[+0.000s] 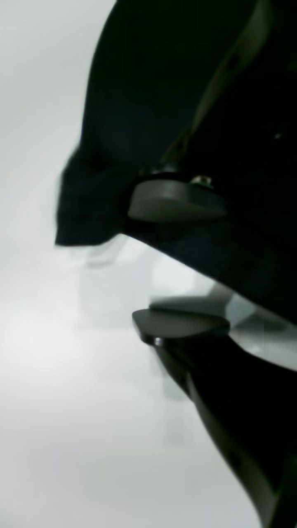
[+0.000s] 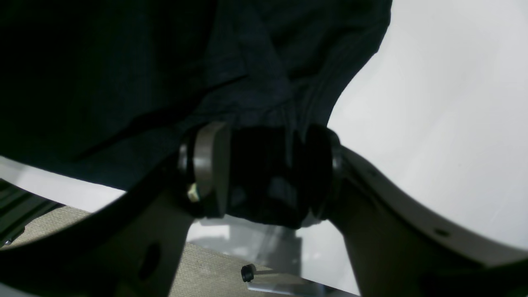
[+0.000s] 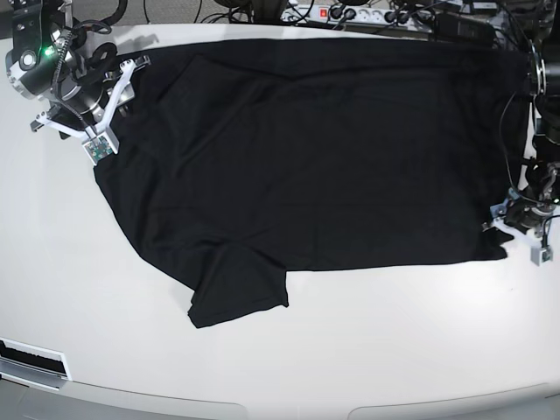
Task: Layout the t-shirt on the table in an organized manner, then fold the t-shirt properly
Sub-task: 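Grasp the shirt's opposite edge with the left gripper, then lift the shirt edge with both grippers and fold it over lengthwise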
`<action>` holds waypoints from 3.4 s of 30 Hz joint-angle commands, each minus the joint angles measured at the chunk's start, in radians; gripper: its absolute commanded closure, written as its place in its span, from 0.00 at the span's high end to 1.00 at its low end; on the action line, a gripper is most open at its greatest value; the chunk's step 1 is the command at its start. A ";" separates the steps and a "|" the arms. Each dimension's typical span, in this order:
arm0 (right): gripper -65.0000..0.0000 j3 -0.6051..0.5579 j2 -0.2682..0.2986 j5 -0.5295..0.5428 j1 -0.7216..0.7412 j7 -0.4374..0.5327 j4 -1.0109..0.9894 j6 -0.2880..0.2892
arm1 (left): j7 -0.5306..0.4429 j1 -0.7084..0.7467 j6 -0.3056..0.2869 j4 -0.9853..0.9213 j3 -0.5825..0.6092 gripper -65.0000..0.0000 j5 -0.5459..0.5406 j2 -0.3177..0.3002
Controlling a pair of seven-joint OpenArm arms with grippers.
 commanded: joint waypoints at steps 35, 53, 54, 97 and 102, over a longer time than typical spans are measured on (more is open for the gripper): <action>0.49 0.005 0.011 0.000 0.005 0.127 0.019 -0.003 | -0.009 -0.066 -0.312 0.014 -0.002 0.00 -0.092 0.001; 0.65 0.005 0.008 0.153 0.592 0.226 -0.539 0.012 | 0.115 -0.087 -0.375 0.014 -0.002 0.00 -0.092 -0.026; 0.65 0.005 0.009 0.164 0.642 0.245 -0.628 0.021 | 0.115 -0.086 -0.374 0.014 -0.002 0.00 -0.092 -0.026; 0.00 0.005 -0.054 0.149 1.030 0.489 -1.236 0.372 | 0.124 -0.213 -0.373 0.014 -0.002 0.00 -0.137 -0.031; 0.00 0.005 -0.051 0.154 1.029 0.368 -1.114 0.372 | 0.133 -0.269 -0.375 0.014 -0.002 0.00 -0.126 -0.032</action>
